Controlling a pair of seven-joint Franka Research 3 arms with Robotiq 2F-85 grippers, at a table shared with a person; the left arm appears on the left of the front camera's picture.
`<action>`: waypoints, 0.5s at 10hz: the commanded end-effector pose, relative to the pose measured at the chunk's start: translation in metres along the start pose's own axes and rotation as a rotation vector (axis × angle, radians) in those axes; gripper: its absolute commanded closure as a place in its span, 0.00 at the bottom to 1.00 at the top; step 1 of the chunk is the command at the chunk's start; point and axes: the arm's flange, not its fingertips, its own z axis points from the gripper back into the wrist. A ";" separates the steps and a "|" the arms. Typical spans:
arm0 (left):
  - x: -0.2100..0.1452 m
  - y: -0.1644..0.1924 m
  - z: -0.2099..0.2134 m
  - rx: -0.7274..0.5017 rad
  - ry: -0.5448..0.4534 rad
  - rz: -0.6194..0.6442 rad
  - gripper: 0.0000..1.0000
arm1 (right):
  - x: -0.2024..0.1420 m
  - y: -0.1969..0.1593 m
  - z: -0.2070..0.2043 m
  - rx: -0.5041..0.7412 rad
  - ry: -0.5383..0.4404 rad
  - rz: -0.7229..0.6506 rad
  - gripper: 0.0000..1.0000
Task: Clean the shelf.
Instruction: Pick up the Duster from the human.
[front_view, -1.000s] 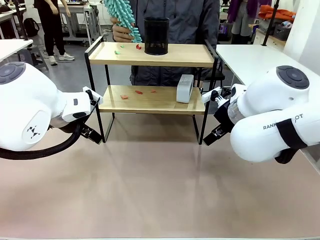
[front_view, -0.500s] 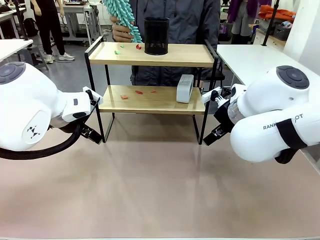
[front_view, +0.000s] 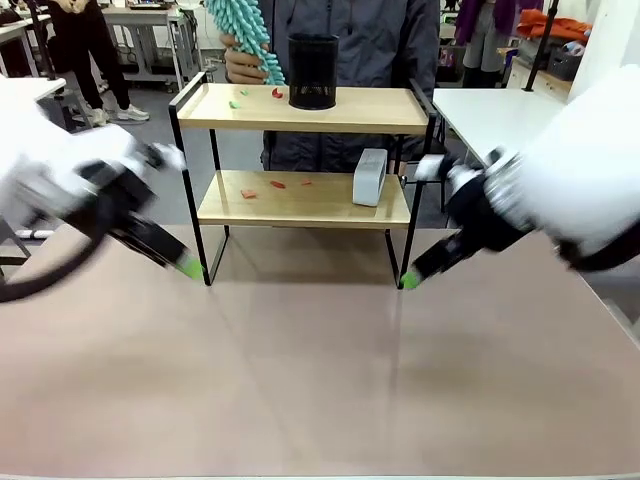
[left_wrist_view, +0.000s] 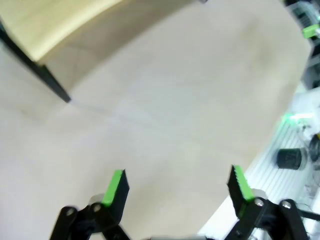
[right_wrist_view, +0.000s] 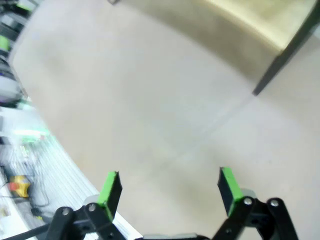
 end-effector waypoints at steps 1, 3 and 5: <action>-0.036 0.029 0.095 -0.064 -0.199 0.055 0.00 | -0.046 -0.025 0.092 0.102 -0.168 -0.095 0.00; -0.091 0.067 0.163 -0.092 -0.544 0.260 0.00 | -0.111 -0.058 0.168 0.233 -0.445 -0.186 0.00; -0.159 0.138 0.181 -0.171 -0.781 0.547 0.00 | -0.192 -0.124 0.207 0.323 -0.720 -0.395 0.00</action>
